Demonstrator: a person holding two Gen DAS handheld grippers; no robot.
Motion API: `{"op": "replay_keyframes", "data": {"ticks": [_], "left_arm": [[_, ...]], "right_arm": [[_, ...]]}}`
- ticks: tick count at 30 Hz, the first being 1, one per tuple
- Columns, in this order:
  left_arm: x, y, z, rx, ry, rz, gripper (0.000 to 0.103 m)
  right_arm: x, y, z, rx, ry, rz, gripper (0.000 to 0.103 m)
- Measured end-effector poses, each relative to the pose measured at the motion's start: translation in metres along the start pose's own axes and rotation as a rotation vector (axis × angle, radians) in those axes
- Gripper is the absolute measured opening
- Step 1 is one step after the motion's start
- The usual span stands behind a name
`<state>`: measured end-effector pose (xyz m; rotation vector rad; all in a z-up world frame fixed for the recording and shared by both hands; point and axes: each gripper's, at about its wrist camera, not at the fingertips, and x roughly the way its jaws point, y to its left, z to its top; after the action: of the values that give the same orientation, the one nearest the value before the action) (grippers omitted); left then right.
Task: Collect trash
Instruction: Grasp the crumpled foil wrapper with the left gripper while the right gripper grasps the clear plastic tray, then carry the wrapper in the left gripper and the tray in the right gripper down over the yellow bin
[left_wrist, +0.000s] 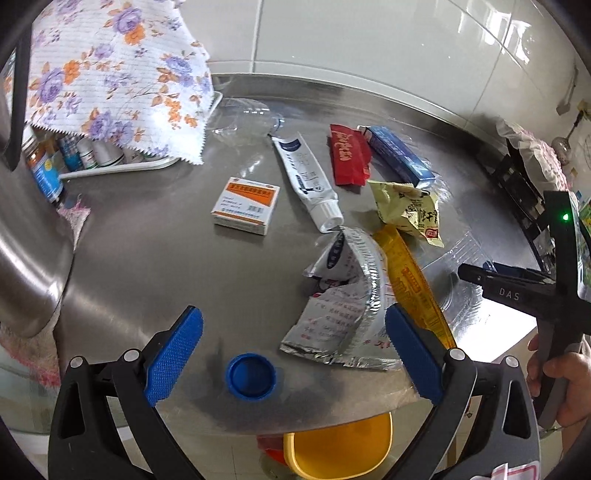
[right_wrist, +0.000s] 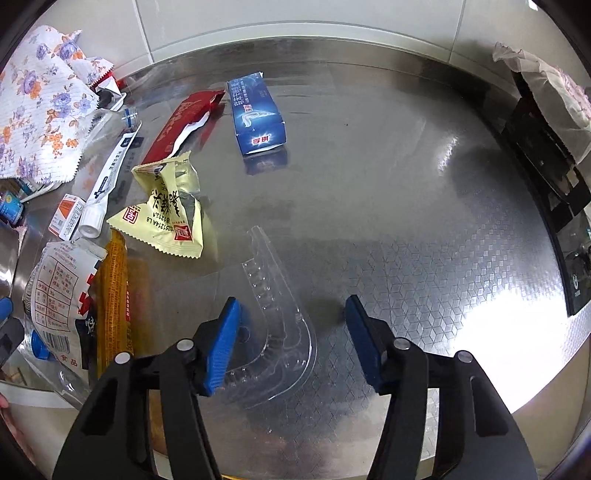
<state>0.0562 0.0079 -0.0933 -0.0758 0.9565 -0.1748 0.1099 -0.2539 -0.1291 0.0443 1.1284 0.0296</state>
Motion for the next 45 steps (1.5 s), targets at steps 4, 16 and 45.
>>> {"op": "replay_keyframes", "data": {"ticks": [4,16,45], "left_arm": [[0.013,-0.013,0.005,0.024,0.026,-0.006,0.098],[0.056,-0.040,0.011,0.152,0.105,0.021,0.067],[-0.044,-0.049,0.008,0.204,-0.073,-0.029,0.053]], "right_arm": [[0.001,-0.001,0.005,-0.001,0.005,0.022,0.016],[0.001,-0.009,0.004,0.010,-0.001,0.035,0.016],[-0.100,-0.006,-0.044,0.046,-0.158,0.011,0.016]]}}
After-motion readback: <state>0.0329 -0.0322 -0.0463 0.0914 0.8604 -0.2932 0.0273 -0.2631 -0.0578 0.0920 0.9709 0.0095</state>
